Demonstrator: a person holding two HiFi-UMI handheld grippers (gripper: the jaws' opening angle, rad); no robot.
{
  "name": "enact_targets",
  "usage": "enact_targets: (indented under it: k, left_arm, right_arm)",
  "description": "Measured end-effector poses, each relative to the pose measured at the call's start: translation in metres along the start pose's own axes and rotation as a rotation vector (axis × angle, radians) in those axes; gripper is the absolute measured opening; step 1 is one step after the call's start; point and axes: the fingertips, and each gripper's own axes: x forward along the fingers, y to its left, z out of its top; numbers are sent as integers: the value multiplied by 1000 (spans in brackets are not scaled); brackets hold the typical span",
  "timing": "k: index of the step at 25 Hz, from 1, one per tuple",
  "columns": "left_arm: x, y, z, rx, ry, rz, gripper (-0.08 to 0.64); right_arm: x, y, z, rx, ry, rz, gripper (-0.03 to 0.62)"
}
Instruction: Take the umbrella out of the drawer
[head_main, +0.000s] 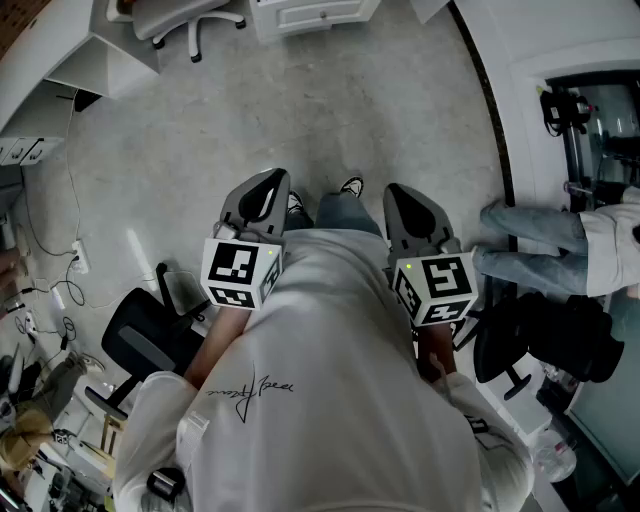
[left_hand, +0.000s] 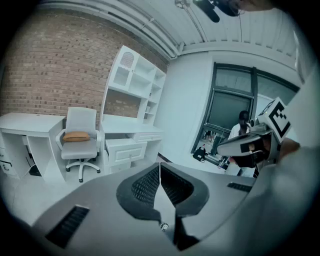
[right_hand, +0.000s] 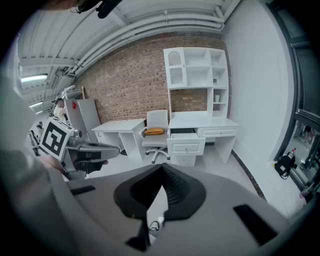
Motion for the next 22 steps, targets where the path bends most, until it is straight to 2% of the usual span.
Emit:
enact_targets:
  k: [3, 9, 12, 16, 19, 22]
  left_arm:
    - [0, 2, 1, -7, -2, -3, 18]
    - [-4, 2, 12, 19, -43, -3, 18]
    - [-8, 6, 16, 20, -71, 9, 18]
    - [-6, 3, 14, 7, -66, 2, 18]
    - [-7, 2, 21, -4, -111, 27, 18]
    - [-4, 6, 25, 11, -116, 47, 18]
  right_arm:
    - [0, 2, 4, -7, -8, -1, 23]
    - [-4, -3, 12, 47, -49, -20, 26]
    - [-4, -1, 12, 45, -45, -21, 26]
    - [-6, 2, 11, 21, -35, 8, 26]
    - [-10, -3, 7, 7, -13, 12, 26]
    - [-10, -15, 11, 5, -5, -1, 26]
